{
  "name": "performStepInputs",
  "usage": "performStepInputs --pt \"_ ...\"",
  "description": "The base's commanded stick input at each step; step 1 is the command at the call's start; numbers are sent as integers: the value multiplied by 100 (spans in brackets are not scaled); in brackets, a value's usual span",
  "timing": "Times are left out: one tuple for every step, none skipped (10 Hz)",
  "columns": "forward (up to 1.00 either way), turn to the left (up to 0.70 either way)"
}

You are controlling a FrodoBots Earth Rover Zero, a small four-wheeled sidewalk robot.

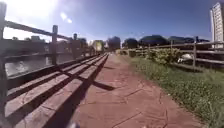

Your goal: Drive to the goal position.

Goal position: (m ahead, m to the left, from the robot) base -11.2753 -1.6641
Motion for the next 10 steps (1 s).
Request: performStepInputs --pt "85 0" --pt "85 0" --pt "85 0" --pt "85 0" --pt "85 0" --pt "85 0" --pt "85 0" --pt "85 0" --pt "85 0" --pt "85 0"
